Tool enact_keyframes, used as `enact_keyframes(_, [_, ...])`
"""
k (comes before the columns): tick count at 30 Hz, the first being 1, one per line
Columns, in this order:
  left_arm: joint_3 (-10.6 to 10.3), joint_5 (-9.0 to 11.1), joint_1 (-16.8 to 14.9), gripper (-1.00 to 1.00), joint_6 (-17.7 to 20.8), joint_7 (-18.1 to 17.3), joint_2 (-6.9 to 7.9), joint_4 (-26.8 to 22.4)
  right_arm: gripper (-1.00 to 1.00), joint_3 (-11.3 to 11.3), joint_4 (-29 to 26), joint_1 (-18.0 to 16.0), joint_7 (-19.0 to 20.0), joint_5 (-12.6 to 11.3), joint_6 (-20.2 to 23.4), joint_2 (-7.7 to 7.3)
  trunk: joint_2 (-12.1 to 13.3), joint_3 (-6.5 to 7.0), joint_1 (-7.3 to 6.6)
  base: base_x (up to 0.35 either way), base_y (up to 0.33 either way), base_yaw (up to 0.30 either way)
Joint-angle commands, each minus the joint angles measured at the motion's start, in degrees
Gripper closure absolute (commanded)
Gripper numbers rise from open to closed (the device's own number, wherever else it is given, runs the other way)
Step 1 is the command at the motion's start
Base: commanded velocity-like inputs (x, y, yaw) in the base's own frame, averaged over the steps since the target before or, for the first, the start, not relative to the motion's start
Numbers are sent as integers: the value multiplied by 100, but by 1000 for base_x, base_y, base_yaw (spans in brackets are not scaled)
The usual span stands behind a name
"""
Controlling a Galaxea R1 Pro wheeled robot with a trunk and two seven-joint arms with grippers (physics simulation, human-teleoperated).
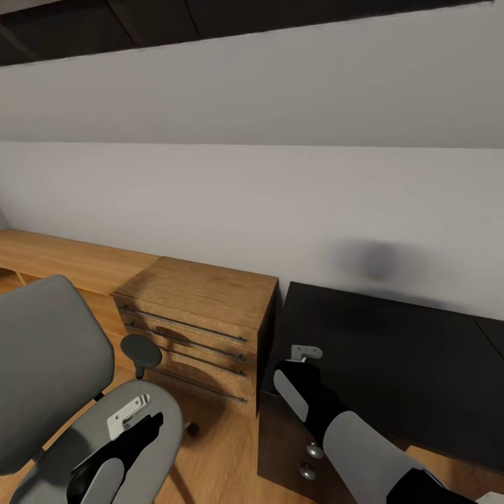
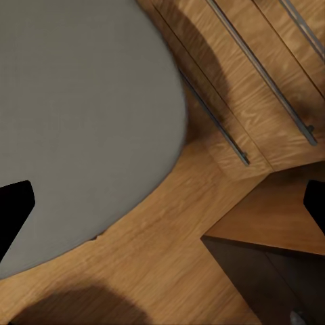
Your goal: In the bedroom, organize the workspace by keeping the computer under the desk, ensuring the monitor is on the desk, placing the keyboard on the desk next to the monitor, placing the mouse on the desk next to the keyboard, moving the folder from the swivel chair onto the desk next to the mouse, stacking the notebook on top of the folder with the pen on top of the notebook, and positioning the swivel chair next to the desk.
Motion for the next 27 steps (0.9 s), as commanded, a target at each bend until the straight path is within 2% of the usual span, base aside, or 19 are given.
enact_keyframes(1, [-10,43,-5,-100,7,50,6,-8,-100,15,-3,-9,-51,-16,34,0,-4,-6,0,0,0,0])
enact_keyframes(9, [-10,47,-5,-100,7,50,6,-8,-100,15,3,-18,-71,-16,33,0,-4,-6,0,0,0,0])
enact_keyframes(14, [-10,47,-5,-100,7,50,0,-8,-100,15,5,-18,-71,-16,34,0,-204,-96,110,0,0,0])
enact_keyframes(21, [-10,47,-5,-100,7,50,-3,-8,-100,15,2,-18,-71,-16,36,0,-204,-96,110,0,0,0])
enact_keyframes(24, [-10,47,-5,-100,7,50,-3,-8,-100,15,5,-18,-71,-16,37,0,-325,-150,176,0,0,0])
enact_keyframes(27, [-10,47,-5,-100,7,50,-3,-8,-100,15,7,-18,-71,-16,34,0,-325,-150,176,0,0,0])
